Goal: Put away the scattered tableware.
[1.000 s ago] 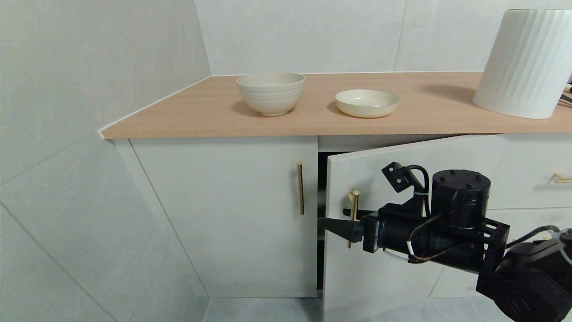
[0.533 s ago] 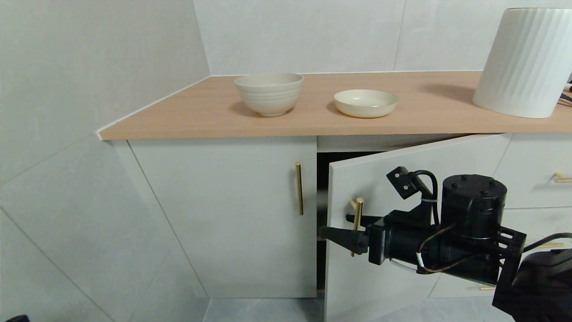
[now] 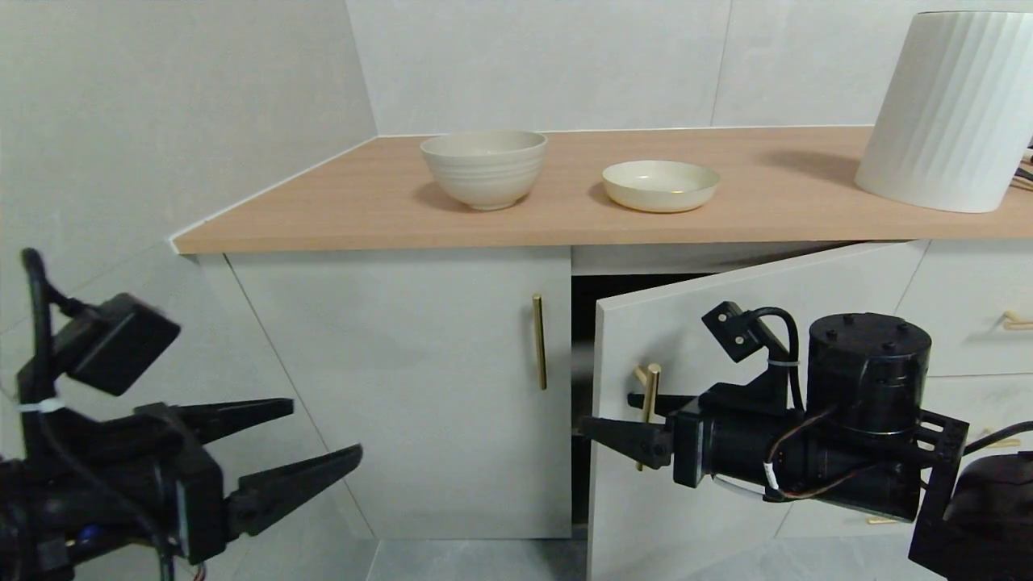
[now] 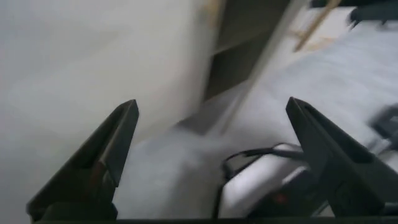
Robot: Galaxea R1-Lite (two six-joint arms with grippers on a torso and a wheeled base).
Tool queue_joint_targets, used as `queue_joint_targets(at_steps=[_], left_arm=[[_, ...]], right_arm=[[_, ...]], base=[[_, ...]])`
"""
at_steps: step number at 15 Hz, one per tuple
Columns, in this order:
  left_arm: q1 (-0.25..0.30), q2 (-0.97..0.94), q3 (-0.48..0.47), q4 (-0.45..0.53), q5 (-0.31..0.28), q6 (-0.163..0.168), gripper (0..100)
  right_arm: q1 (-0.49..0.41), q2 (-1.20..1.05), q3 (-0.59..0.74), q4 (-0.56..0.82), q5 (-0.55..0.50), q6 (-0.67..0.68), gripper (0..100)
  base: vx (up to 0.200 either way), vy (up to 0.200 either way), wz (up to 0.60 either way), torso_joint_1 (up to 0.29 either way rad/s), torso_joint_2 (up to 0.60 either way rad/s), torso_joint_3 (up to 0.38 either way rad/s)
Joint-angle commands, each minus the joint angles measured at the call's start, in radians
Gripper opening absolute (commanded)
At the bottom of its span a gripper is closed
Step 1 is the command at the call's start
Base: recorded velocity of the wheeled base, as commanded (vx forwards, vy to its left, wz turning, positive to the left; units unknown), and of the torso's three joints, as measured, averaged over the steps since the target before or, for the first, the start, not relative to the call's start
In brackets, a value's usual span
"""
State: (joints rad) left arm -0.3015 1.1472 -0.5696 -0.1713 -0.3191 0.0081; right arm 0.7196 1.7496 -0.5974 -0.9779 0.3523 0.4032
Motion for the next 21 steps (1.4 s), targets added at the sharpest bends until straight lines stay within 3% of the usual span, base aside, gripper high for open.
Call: queue_joint_targets(at_steps=[1, 3, 6, 9, 11, 18, 21], left_arm=[[-0.091, 0.264, -0.03, -0.168, -0.001, -0.014, 0], [-0.133, 0.358, -0.038, -0.261, -0.001, -0.014, 0], [-0.194, 0.457, -0.087, -0.32, -0.011, -0.02, 0], [-0.246, 0.6, -0.188, -0.436, -0.041, -0.137, 0], [-0.269, 0.687, -0.247, -0.479, -0.044, -0.189, 0], [-0.329, 0.844, -0.42, -0.479, -0.051, -0.243, 0], [-0.37, 0.879, -0.431, -0.496, -0.051, -0.247, 0]], right_arm=[[0.0, -0.021, 0.001, -0.002, 0.004, -0.001, 100], [0.0, -0.025, 0.001, -0.001, 0.004, -0.001, 100], [0.024, -0.042, 0.018, 0.033, 0.004, -0.053, 100], [0.026, -0.05, 0.022, 0.057, 0.004, -0.058, 100], [0.029, -0.059, 0.041, 0.057, 0.004, -0.057, 100], [0.027, -0.101, 0.061, 0.057, 0.004, -0.053, 100], [0.029, -0.099, 0.062, 0.056, 0.004, -0.053, 100]], base=[[0.0, 0.0, 0.0, 0.0, 0.0, 0.0], [0.0, 0.0, 0.0, 0.0, 0.0, 0.0], [0.0, 0.0, 0.0, 0.0, 0.0, 0.0], [0.0, 0.0, 0.0, 0.0, 0.0, 0.0], [0.0, 0.0, 0.0, 0.0, 0.0, 0.0], [0.0, 0.0, 0.0, 0.0, 0.0, 0.0], [0.0, 0.0, 0.0, 0.0, 0.0, 0.0]])
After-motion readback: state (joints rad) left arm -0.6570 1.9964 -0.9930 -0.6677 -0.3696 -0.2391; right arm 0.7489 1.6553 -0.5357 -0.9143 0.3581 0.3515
